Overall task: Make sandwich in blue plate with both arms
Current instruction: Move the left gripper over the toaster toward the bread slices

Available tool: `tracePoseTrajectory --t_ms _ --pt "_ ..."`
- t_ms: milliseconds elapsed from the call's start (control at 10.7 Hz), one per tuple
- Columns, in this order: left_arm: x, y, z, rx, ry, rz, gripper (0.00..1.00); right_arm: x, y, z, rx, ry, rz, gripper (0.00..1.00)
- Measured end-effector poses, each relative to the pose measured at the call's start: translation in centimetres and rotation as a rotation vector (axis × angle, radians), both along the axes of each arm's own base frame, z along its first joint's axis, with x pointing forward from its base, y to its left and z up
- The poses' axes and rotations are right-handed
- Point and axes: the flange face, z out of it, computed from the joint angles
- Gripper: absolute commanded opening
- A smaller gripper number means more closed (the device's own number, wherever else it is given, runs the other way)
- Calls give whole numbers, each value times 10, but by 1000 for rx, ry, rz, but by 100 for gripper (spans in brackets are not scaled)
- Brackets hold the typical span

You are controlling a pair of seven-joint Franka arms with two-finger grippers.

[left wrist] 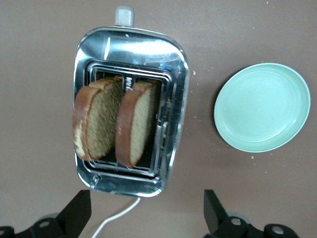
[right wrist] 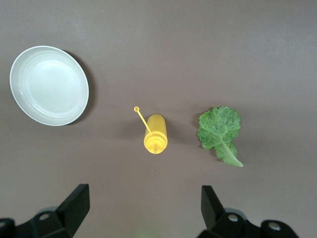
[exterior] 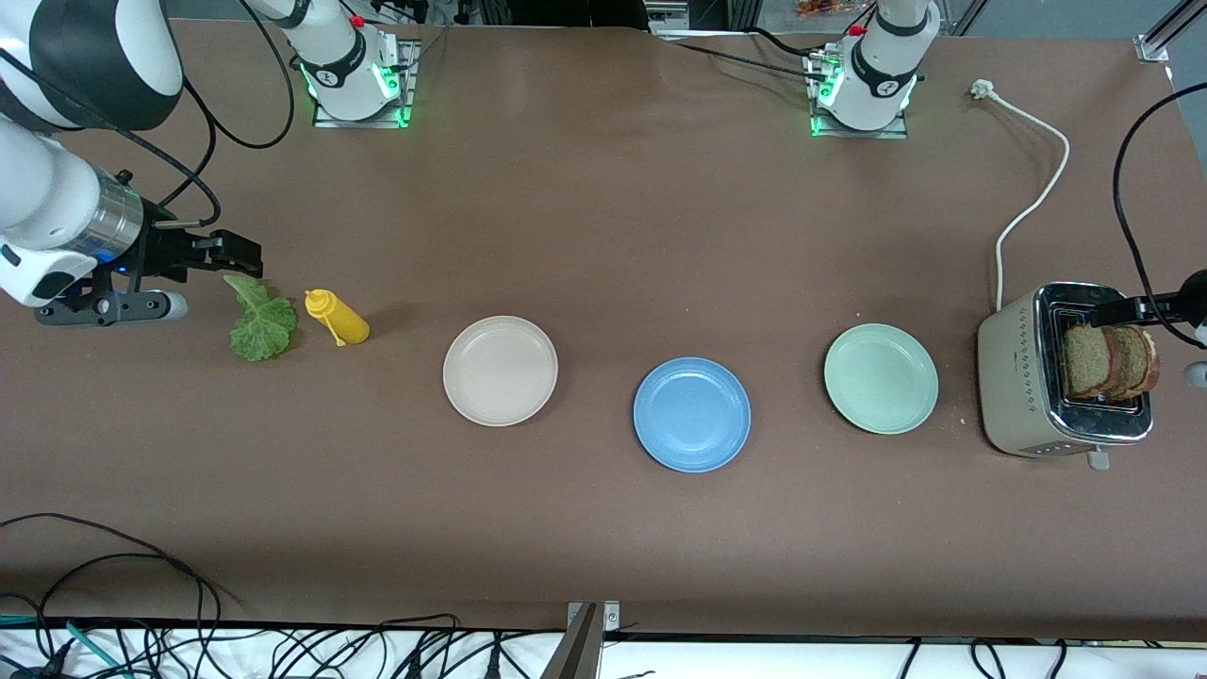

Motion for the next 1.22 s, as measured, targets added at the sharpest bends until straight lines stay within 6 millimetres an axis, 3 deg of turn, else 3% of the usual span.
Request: tracePoseTrajectory --t_ms 187,935,1215 --pt "4 25 -20 -30 -13 -31 100 0 0 0 0 1 0 100" --pt "27 19 -81 -44 -6 -59 98 0 0 -1 -1 2 0 100" --pt "27 20 -85 -45 -3 -59 71 0 0 -1 -1 2 0 100"
